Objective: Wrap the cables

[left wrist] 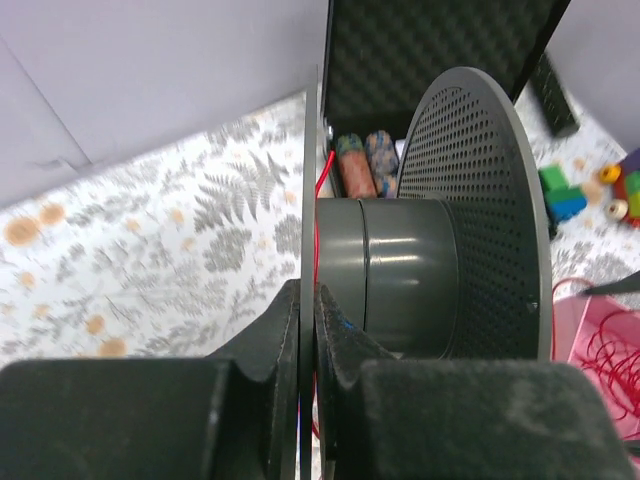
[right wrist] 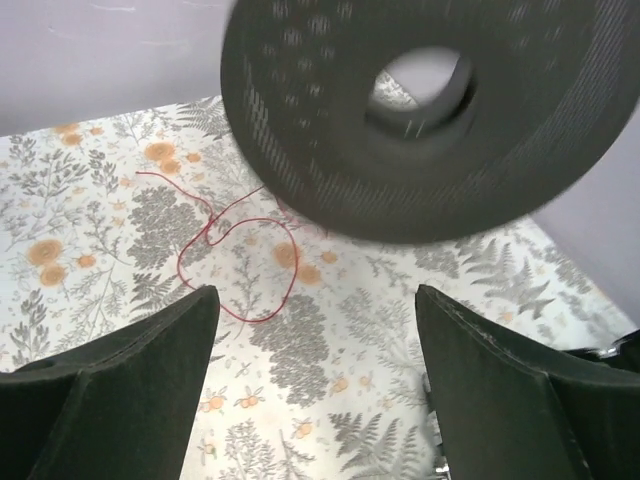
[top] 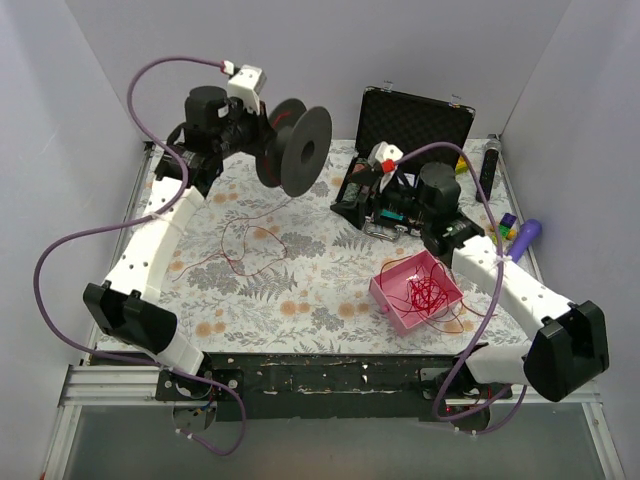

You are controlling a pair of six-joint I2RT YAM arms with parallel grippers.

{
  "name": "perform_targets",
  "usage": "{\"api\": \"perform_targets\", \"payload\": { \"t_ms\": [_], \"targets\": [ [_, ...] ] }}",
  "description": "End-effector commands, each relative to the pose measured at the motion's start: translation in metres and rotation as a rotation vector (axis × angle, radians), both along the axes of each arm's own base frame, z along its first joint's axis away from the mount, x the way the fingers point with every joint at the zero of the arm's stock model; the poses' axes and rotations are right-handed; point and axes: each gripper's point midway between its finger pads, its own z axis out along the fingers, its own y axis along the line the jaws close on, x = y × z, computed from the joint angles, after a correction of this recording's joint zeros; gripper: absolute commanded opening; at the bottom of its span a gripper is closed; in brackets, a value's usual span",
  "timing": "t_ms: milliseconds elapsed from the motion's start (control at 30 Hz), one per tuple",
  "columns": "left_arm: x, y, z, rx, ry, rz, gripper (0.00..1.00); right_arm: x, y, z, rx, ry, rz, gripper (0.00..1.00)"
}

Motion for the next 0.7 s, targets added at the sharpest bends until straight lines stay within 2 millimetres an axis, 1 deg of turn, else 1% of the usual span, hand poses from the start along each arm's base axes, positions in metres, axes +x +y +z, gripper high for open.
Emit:
{"api": "perform_targets", "payload": {
  "t_ms": [0,33,67,100,267,300,367,500,600,667],
  "targets": [
    [-0.035,0.019,0.105,-0.062,-0.189,0.027,0.0,-0.001,0.0,-0.006,0.16,0.037,-0.029,0.87],
    [-0.037,0.02,0.114,-0.063,-0.202,0.03,0.0,-0.001,0.003,-0.006,0.189,0.051,-0.018,0.87],
    [-0.041,0.022,0.124,-0.066,-0.218,0.029,0.0,-0.001,0.007,-0.012,0.201,0.07,-0.001,0.87],
    [-0.046,0.024,0.138,-0.07,-0.246,0.028,0.0,-0.001,0.011,-0.012,0.22,0.082,0.015,0.87],
    [-0.057,0.031,0.167,-0.073,-0.302,0.04,0.0,0.009,0.039,-0.021,0.308,0.139,0.058,0.87],
    [-0.06,0.033,0.172,-0.071,-0.315,0.042,0.0,0.012,0.046,-0.027,0.317,0.151,0.054,0.88],
    [-0.064,0.036,0.184,-0.073,-0.347,0.047,0.0,0.019,0.061,-0.045,0.294,0.184,0.035,0.89],
    [-0.075,0.041,0.204,-0.079,-0.39,0.057,0.0,0.013,0.099,-0.079,0.217,0.187,0.065,0.89],
    [-0.083,0.042,0.218,-0.088,-0.419,0.042,0.0,0.014,0.119,-0.102,0.15,0.159,0.066,0.9],
    [-0.088,0.041,0.226,-0.099,-0.436,0.032,0.0,0.017,0.13,-0.126,0.104,0.188,0.083,0.91]
  ]
}}
